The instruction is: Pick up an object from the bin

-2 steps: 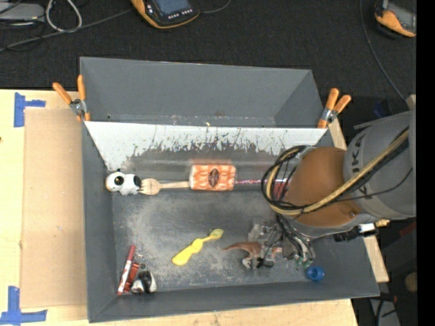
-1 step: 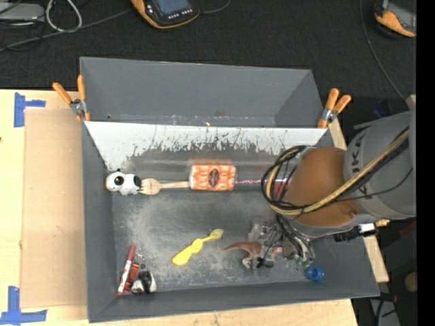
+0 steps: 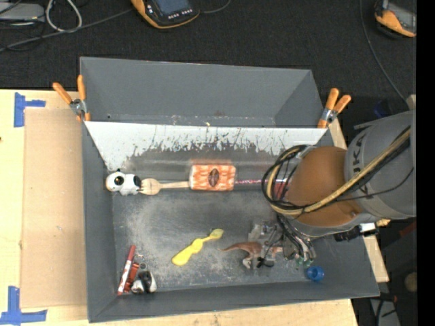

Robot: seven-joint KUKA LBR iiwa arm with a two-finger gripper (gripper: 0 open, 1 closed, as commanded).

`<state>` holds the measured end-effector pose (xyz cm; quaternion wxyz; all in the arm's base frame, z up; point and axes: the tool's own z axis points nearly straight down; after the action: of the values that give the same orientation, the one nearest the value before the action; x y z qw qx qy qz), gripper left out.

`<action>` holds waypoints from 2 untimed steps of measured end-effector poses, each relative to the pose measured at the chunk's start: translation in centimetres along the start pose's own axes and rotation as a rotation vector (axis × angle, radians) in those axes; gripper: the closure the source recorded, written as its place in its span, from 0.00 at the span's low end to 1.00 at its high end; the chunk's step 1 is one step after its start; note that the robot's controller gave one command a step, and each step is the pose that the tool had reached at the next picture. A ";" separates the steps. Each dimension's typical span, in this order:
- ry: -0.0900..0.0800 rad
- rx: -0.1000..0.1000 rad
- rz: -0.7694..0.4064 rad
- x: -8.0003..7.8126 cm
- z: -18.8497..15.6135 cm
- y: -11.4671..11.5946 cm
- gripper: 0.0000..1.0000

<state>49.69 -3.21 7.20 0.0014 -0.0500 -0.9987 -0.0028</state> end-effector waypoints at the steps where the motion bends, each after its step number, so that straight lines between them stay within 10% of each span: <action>1: 0.003 -0.001 -0.001 0.1 -2.1 0.0 1.00; 2: 0.011 -0.001 -0.002 0.3 -6.0 0.0 1.00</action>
Offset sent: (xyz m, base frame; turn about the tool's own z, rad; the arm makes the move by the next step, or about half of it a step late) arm -0.0014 0.0001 0.1140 -0.0008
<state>49.40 -3.19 13.23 0.0069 -0.0489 -0.9988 -0.0035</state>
